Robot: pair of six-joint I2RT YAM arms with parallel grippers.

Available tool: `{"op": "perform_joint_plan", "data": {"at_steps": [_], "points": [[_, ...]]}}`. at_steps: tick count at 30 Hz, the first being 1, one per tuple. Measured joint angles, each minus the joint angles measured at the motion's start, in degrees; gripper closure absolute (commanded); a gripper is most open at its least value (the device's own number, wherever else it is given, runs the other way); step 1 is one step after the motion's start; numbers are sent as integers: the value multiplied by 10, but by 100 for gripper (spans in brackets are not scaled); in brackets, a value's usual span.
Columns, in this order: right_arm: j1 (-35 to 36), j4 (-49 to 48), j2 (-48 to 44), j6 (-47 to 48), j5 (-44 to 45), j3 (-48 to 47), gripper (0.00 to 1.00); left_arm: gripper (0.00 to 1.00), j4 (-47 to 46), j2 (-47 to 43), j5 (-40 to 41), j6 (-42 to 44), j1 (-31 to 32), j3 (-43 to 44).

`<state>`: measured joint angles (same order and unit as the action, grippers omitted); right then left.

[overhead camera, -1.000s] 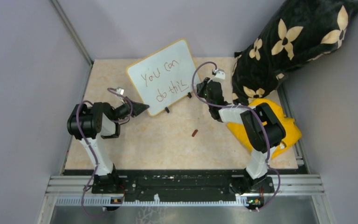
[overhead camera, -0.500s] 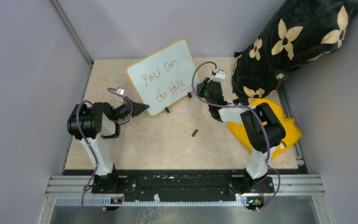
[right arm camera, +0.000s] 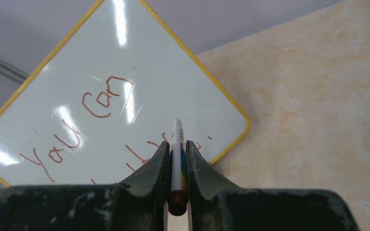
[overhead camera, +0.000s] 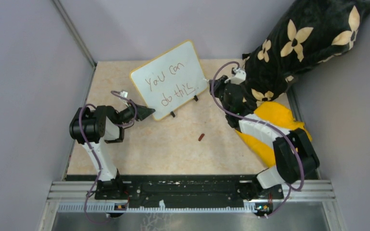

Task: Write a sentence on the whiteboard
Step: Pick up the pen cap from the center of the board.

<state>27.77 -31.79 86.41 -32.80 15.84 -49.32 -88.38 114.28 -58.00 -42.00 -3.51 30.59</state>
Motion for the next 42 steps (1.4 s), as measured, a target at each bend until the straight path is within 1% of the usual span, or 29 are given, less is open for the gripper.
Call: {"op": "perform_joint_plan", "data": {"at_steps": [1, 2, 9, 13, 15, 17, 19, 22, 24, 25, 27, 29, 31, 33, 36, 39, 42], "points": [[2, 2, -22, -1, 1, 12, 100, 10, 0, 0, 1, -2, 0, 0], [3, 3, -45, -3, 2, 26, 100, 2, -1, 0, 1, -4, 0, -1], [14, 41, -161, -14, 4, 101, 100, 1, 0, -6, 14, -3, 0, -26], [18, 67, -215, -23, 3, 146, 100, 1, 51, -65, 21, 29, 0, -55], [19, 79, -237, -29, 2, 167, 100, 1, 113, -125, 38, 57, 0, -67], [22, 91, -256, -35, 1, 186, 100, 1, 189, -194, 72, 86, 0, -74], [27, 105, -270, -39, -1, 198, 100, 1, 288, -269, 122, 112, 0, -77], [42, 122, -299, -39, -2, 216, 100, 1, 482, -400, 240, 136, 0, -69], [49, 134, -324, -39, -3, 228, 100, 1, 631, -474, 345, 131, 2, -40], [51, 138, -335, -39, -4, 231, 100, 1, 707, -500, 396, 125, 2, -18], [51, 152, -362, -39, -4, 239, 100, 1, 828, -533, 467, 118, 2, 23], [51, 166, -385, -39, -4, 242, 100, 1, 913, -561, 505, 121, 3, 48], [51, 186, -407, -39, -3, 242, 100, 1, 993, -600, 518, 134, 7, 64], [51, 217, -427, -39, 0, 242, 100, 1, 1052, -639, 520, 149, 19, 76], [51, 264, -444, -39, 9, 241, 100, 1, 1118, -688, 512, 171, 32, 102], [51, 313, -463, -38, 21, 241, 100, 1, 1154, -711, 494, 187, 47, 121], [51, 348, -490, -35, 39, 241, 100, 1, 1175, -709, 476, 202, 82, 131]]}}
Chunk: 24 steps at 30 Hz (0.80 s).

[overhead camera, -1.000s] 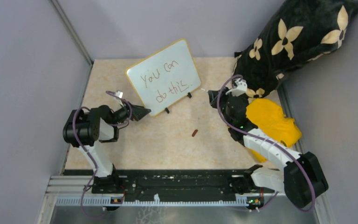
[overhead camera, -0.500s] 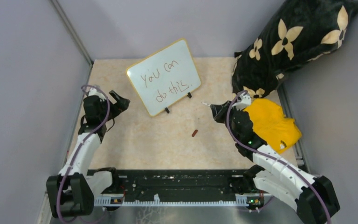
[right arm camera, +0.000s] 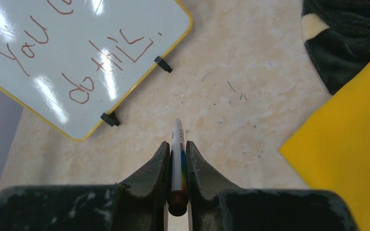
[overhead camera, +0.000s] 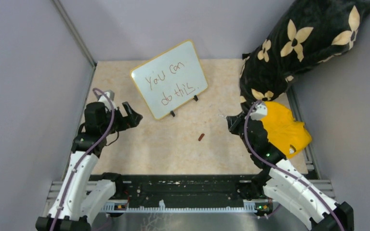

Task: Write a sentence on the whiteboard
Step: Pick up the pen cap from the center of the board.

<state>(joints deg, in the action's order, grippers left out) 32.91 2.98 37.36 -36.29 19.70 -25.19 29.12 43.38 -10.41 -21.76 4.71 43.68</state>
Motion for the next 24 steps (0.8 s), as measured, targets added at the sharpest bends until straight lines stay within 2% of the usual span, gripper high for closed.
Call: {"op": "perform_joint_plan", "data": {"at_steps": [6, 10, 13, 16, 19, 22, 24], "points": [[0, 43, -28, 19, 23, -5, 100, 1, 22, 68, 14, 23, 148, 51], [0, 64, -28, 35, 30, -17, 100, 1, 22, 131, 92, 28, 315, 119], [0, 75, -28, 43, 35, -24, 100, 1, 6, 174, 153, 28, 392, 146], [0, 90, -28, 48, 41, -26, 100, 1, -39, 179, 207, 30, 401, 123], [0, 104, -33, 50, 47, -26, 100, 1, -140, 152, 260, 30, 400, 48], [0, 115, -43, 52, 50, -26, 100, 1, -237, 122, 243, 38, 399, -23], [0, 123, -50, 51, 52, -26, 100, 1, -272, 132, 209, 40, 399, -30]]}}
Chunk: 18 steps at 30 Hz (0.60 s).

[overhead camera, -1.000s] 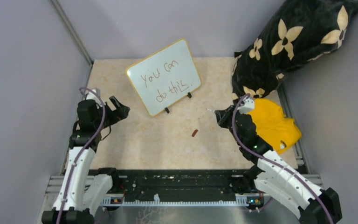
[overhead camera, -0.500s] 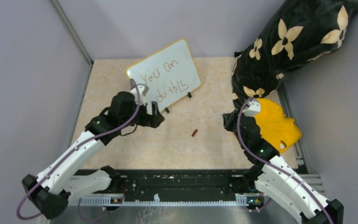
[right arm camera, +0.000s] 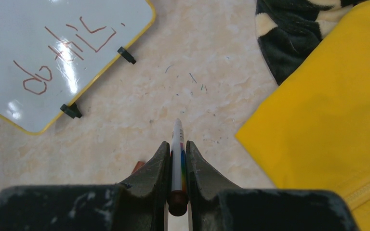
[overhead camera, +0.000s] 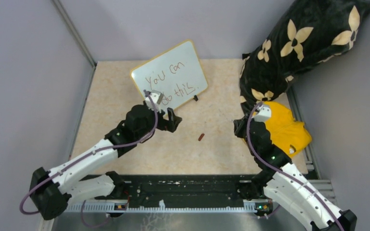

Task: Write a sentence on the whiteboard
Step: Pick up the pen cap from the center of the board.

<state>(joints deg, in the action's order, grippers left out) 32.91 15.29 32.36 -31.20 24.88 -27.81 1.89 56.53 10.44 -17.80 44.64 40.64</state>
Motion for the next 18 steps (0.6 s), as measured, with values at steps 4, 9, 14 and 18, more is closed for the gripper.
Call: {"op": "perform_joint_plan", "data": {"at_steps": [4, 9, 14, 18], "points": [[0, 20, -19, -5, 1, 3, 100, 1, -6, 122, -128, 19, 2, 90], [0, 47, -43, -7, 10, 8, 100, 6, 70, 296, -210, 71, 28, 225], [0, 59, -46, -12, 12, 8, 100, 23, 187, 422, -240, 112, 46, 330], [0, 72, -46, -14, 12, 7, 100, 38, 242, 490, -253, 125, 49, 375]]}}
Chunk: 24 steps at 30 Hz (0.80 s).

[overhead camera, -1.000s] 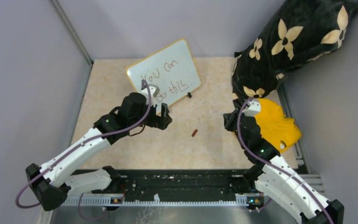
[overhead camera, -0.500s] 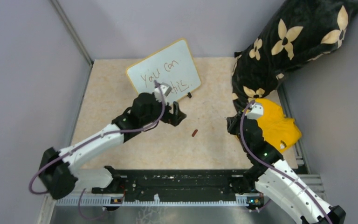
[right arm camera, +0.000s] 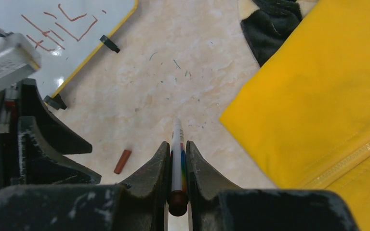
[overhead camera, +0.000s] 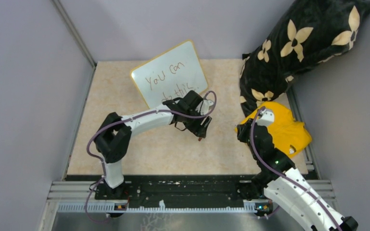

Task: Write a sentence on the whiteboard
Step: Pick up the pen cap from the center of the board.

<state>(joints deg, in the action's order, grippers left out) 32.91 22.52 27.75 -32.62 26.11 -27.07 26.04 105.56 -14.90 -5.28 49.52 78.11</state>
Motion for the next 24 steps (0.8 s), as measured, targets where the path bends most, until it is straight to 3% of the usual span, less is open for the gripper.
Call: {"op": "perform_joint_plan", "data": {"at_steps": [4, 10, 24], "points": [[0, 11, -1, 0, 1, -1, 100, 47, 41, 56, -8, 0, 0, 37], [0, 21, -11, 0, 3, -1, 100, 50, 71, 114, -9, -6, 2, 84], [0, 24, -30, -11, 3, 0, 100, 54, 112, 150, 53, -7, 18, 120]]}}
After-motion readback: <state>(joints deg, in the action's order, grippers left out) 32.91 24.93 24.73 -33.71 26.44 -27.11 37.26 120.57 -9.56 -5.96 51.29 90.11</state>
